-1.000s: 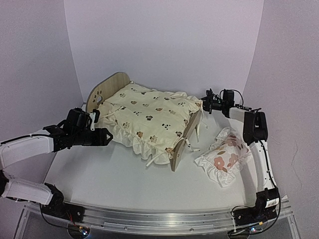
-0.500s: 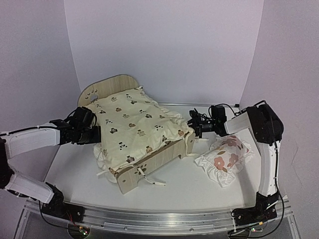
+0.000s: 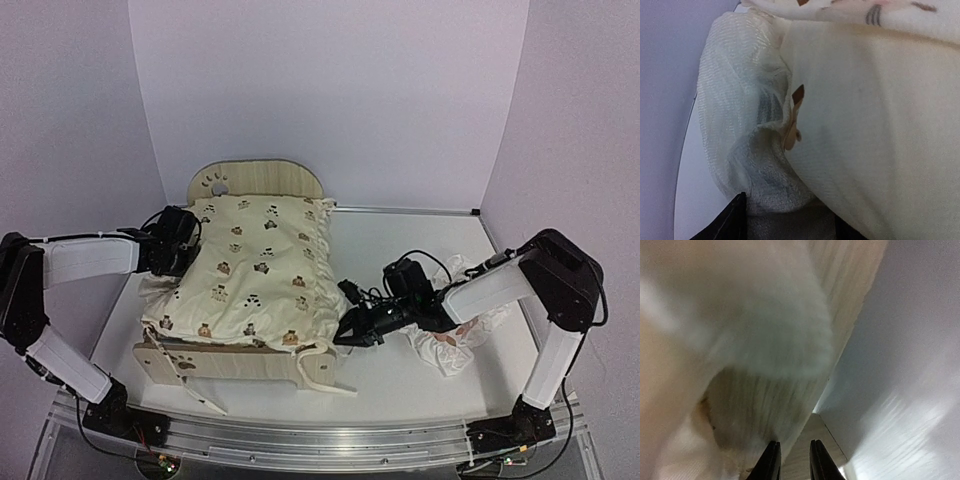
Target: Set up the pet bed
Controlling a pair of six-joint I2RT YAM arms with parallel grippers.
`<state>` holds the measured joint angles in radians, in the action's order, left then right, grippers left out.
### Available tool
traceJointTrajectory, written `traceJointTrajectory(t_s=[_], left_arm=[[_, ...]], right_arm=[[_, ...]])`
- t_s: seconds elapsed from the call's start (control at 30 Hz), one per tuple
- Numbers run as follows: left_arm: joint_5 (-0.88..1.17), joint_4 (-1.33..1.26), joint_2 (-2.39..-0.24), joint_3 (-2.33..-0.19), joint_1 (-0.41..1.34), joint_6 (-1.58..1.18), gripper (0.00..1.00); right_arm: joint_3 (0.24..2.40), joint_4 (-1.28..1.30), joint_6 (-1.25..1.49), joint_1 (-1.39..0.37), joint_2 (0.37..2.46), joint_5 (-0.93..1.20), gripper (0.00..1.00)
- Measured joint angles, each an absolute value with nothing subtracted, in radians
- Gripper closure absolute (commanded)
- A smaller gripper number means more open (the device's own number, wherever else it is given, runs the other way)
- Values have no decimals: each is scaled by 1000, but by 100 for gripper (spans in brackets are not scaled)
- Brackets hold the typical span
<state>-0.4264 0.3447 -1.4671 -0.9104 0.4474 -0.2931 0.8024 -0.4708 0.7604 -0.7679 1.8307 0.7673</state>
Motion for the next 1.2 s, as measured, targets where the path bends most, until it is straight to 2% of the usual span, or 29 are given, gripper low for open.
traceJointTrajectory(t_s=[0.17,0.23,0.33,0.4,0.5,0.53,0.67,0.77,0.83,0.93,1.2], left_arm=[[-345,253,-1484,-910,443,-195,43],[-314,222,-1494,-910,441,-163,43],[-265,184,-1520,-926,444,-127,43],[-248,176,-1551,-957,456,-122,42],[-246,177,-1581,-994,479,-132,35],[-248,182,-1582,-995,486,-140,33],[-280,216,-1570,-995,497,-168,30],[-300,247,-1552,-995,497,-184,22],[-315,268,-1537,-995,498,-195,14],[-338,313,-1508,-1003,499,-215,2],[-395,451,-1366,-1047,506,-293,0]], right_arm=[[794,-309,680,-964,1782,639,79],[794,-241,652,-989,1750,582,78],[796,-97,579,-1000,1686,463,72],[811,34,506,-1004,1631,346,62],[845,226,404,-1006,1514,136,36],[857,273,370,-1004,1468,66,30],[929,404,251,-984,1334,-147,20],[996,449,173,-964,1306,-239,9],[1052,475,97,-934,1309,-267,3],[1143,489,-3,-845,1334,-258,2],[1409,479,-222,-571,1554,35,2]])
